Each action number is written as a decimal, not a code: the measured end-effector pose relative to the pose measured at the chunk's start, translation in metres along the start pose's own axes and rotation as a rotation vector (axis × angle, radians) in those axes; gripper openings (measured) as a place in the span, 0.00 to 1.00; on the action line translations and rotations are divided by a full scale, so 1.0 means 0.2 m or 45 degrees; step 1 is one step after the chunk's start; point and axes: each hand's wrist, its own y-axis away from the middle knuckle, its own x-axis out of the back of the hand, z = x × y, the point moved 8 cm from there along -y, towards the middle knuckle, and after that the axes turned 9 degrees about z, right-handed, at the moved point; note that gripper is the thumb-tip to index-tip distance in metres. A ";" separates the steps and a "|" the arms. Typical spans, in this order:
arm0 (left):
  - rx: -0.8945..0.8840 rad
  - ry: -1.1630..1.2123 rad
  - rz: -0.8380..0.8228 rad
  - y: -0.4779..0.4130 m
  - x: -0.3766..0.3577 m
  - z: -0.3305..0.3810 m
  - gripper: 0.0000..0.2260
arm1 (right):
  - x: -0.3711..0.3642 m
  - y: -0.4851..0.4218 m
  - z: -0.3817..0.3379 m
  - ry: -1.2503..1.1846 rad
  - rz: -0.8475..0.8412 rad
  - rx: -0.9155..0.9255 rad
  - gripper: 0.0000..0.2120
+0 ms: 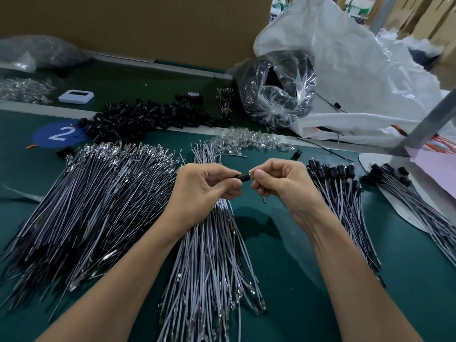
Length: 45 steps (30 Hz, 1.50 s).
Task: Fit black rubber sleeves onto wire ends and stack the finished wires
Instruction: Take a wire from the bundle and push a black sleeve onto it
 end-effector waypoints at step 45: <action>0.093 -0.070 -0.109 0.01 -0.03 -0.03 0.08 | -0.06 0.02 0.01 0.025 -0.072 0.117 0.08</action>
